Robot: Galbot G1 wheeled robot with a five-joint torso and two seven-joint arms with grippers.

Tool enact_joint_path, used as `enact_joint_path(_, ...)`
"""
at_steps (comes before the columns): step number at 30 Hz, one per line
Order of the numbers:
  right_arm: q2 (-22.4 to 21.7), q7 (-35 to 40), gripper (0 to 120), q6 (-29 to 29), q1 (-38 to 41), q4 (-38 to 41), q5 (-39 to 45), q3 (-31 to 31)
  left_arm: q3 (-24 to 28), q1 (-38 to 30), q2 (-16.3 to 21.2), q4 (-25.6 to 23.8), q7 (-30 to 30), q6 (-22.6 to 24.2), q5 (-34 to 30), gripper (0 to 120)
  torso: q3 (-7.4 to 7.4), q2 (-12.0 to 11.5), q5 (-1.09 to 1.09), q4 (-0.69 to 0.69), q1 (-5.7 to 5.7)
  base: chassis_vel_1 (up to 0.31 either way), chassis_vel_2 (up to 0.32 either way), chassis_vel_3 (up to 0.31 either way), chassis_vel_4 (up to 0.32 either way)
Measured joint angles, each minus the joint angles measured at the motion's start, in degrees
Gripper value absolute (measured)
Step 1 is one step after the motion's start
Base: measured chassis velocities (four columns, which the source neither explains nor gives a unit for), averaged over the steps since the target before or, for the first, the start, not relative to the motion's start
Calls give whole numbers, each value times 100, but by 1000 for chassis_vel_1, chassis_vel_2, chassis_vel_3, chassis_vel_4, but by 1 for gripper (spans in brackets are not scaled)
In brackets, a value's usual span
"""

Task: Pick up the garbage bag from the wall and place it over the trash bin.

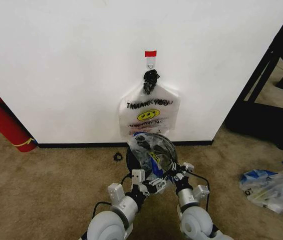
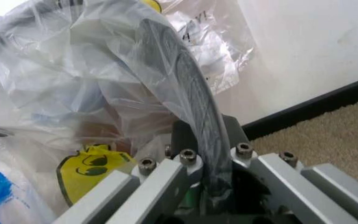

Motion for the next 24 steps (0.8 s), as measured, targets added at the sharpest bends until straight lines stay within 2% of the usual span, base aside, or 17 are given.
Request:
enact_joint_path(1, 0, 1, 0, -7, 2, 0, 2, 0, -7, -1, 8, 9, 15, -5, 8, 61, 0, 0, 0, 0, 0, 0, 0, 0, 0)
enact_joint_path(4, 0, 3, 0, -16, 6, 0, 5, 0, -16, -2, 15, 17, 28, -8, 13, 59, 0, 0, 0, 0, 0, 0, 0, 0, 0)
enact_joint_path(5, -8, 9, 0, -39, 35, 0, 19, -1, -39, 7, 43, 64, 132, -60, 93, 46, 0, 0, 0, 0, 0, 0, 0, 0, 0)
enact_joint_path(17, -21, 29, 0, -60, 67, 25, 97, 62, -168, 138, 103, 91, 522, -269, 212, 2, 0, 0, -1, 0, 0, 0, 0, 0, 0)
enact_joint_path(20, -19, 43, 0, -60, 77, 28, 140, 89, -227, 205, 143, 46, 623, -321, 224, 0, 0, 0, -1, -1, 0, 0, 0, 0, 0)
enact_joint_path(24, 6, 223, 0, -95, 168, 60, 534, 197, -440, 505, 375, -80, 922, -576, 404, 0, 0, 0, 0, 0, 0, 0, 0, 0, 0)
